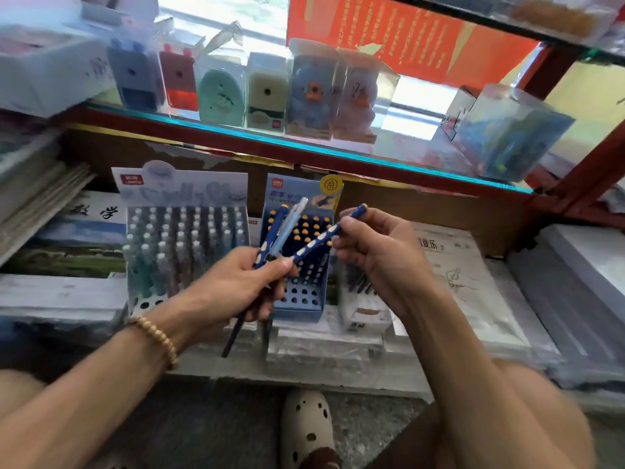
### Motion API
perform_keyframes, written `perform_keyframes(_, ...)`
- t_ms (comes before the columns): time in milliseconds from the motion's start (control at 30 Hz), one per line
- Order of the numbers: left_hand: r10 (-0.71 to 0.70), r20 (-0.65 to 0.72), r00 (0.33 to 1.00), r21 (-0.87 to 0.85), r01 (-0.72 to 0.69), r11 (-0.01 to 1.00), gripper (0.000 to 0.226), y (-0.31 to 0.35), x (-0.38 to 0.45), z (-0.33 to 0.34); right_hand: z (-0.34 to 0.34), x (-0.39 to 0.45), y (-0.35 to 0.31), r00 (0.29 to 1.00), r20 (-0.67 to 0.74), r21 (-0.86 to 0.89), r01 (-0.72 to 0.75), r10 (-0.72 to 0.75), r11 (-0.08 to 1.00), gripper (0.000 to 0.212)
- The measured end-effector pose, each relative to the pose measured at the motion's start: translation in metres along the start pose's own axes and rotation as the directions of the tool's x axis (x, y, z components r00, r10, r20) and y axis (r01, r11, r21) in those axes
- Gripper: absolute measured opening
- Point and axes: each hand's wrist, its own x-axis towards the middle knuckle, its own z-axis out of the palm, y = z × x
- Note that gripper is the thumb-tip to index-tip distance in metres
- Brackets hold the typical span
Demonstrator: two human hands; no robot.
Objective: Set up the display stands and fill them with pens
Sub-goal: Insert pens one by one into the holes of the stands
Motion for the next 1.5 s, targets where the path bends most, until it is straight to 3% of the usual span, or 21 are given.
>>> perform_keyframes(67,0.000,-0.021,1.000,0.005,0.000,1.000,0.028,-0.003,-0.003,-0.006,0.006,-0.001,0.002,0.999,0.038,-0.023,0.001,0.000,1.000,0.006)
perform_keyframes(167,-0.015,-0.141,0.990,0.061,0.024,0.998,0.031,-0.010,-0.007,-0.015,0.004,0.001,-0.001,0.995,-0.074,-0.046,0.064,-0.067,0.997,0.007)
perform_keyframes(267,-0.051,-0.244,0.968,0.020,0.057,0.998,0.043,-0.015,-0.013,-0.028,0.003,0.005,0.010,0.968,-0.167,-0.333,0.124,-0.188,0.935,0.006)
perform_keyframes(400,-0.029,-0.310,0.950,0.040,0.044,0.998,0.055,-0.014,-0.019,-0.034,0.013,0.011,0.042,0.964,-0.095,-0.587,0.147,-0.248,0.796,0.006)
perform_keyframes(500,0.054,-0.379,0.924,0.152,0.005,0.988,0.053,-0.014,-0.018,-0.036,0.023,0.018,0.055,0.958,-0.070,-0.625,0.174,-0.277,0.761,0.010)
perform_keyframes(700,0.109,-0.389,0.915,0.016,-0.112,0.994,0.038,-0.015,-0.023,-0.044,0.041,0.020,0.068,0.961,-0.019,-0.722,0.178,-0.276,0.669,0.014)
perform_keyframes(967,0.151,-0.478,0.865,0.098,-0.119,0.988,0.026,-0.010,-0.034,-0.045,0.066,0.020,0.070,0.952,0.089,-0.815,0.239,-0.294,0.527,0.019)
perform_keyframes(1300,0.091,-0.523,0.848,-0.056,-0.140,0.989,0.023,-0.004,-0.043,-0.047,0.075,0.022,0.091,0.952,0.030,-0.886,0.167,-0.304,0.434,0.027)
perform_keyframes(1400,0.055,-0.542,0.839,-0.137,-0.153,0.979,0.025,-0.003,-0.043,-0.049,0.077,0.009,0.077,0.909,-0.037,-0.829,0.203,-0.414,0.521,0.033)
perform_keyframes(1433,0.044,-0.548,0.835,-0.162,-0.157,0.974,0.028,-0.003,-0.043,-0.050,0.080,0.004,0.071,0.919,0.003,-0.770,0.253,-0.393,0.585,0.032)
perform_keyframes(1500,0.034,-0.551,0.834,-0.195,-0.168,0.966,0.032,-0.003,-0.042,-0.050,0.086,-0.009,0.060,0.962,0.196,-0.601,0.272,-0.191,0.752,0.027)
